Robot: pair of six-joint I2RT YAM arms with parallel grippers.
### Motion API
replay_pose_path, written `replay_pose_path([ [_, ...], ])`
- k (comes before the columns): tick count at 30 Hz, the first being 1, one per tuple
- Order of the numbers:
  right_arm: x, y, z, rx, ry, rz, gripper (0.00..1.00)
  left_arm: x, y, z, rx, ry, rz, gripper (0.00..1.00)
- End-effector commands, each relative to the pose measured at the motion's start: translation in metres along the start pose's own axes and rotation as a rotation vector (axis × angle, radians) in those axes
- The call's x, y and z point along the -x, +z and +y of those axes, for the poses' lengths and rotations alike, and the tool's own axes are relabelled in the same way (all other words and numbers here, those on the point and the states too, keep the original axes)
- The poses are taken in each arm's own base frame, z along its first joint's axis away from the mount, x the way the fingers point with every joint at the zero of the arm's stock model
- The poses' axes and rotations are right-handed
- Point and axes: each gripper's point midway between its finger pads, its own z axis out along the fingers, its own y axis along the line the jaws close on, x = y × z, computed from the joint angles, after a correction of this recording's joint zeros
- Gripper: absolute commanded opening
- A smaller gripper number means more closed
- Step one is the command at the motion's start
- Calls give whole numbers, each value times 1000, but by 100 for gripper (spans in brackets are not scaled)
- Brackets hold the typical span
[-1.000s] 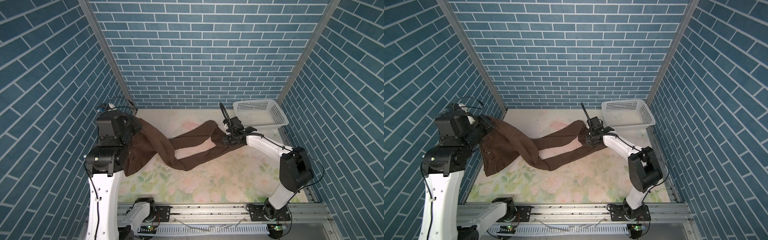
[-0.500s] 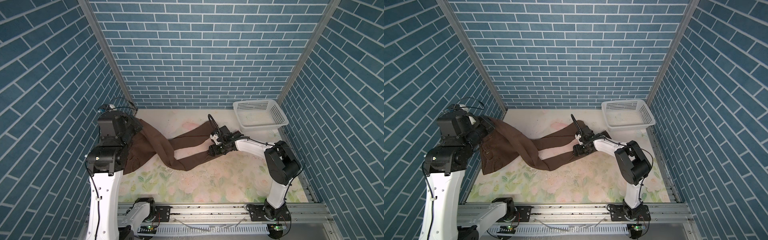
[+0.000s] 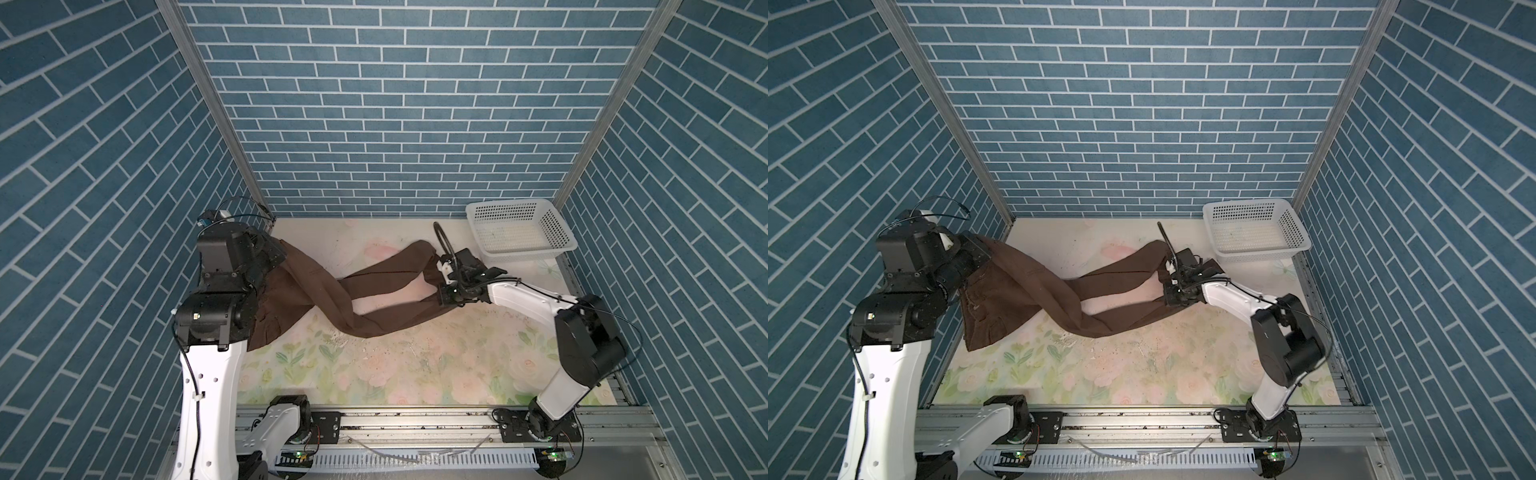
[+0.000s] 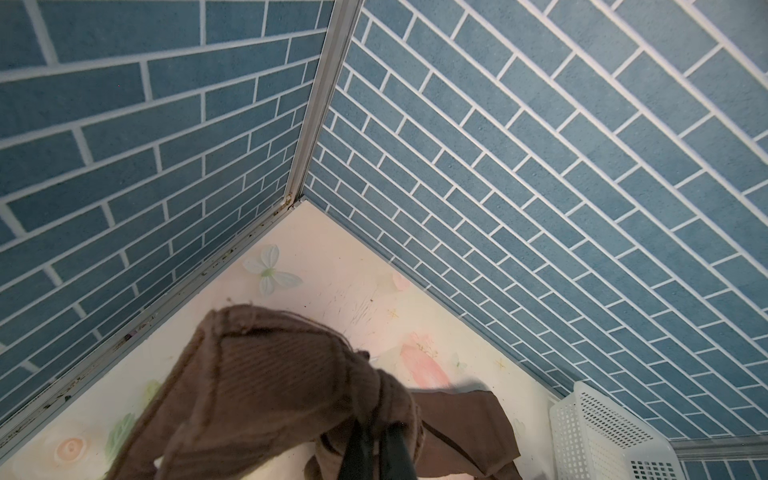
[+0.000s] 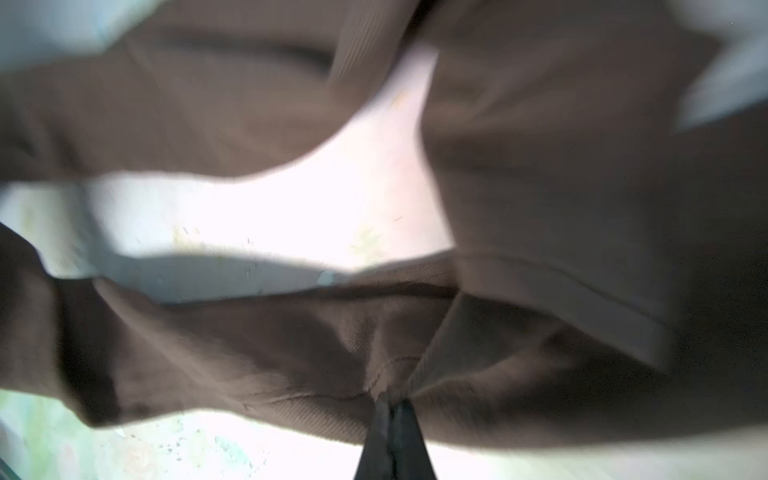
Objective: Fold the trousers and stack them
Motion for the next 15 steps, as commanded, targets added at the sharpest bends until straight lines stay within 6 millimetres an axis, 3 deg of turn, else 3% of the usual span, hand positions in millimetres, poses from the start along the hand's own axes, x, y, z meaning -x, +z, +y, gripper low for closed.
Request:
replay_pose_path([
  [1, 30, -78, -58, -229, 95, -228, 0, 20, -15, -13, -58, -9, -68, 0],
  [6, 55, -198, -112, -471, 223, -570, 0, 27, -28, -19, -88, -19, -82, 0],
  [10, 62, -284, -139, -571, 345, -823, 0, 33, -44, -23, -122, -32, -97, 0],
  [15, 71, -350, -148, -641, 407, -1017, 0, 35, -67, -32, -190, -56, -100, 0],
])
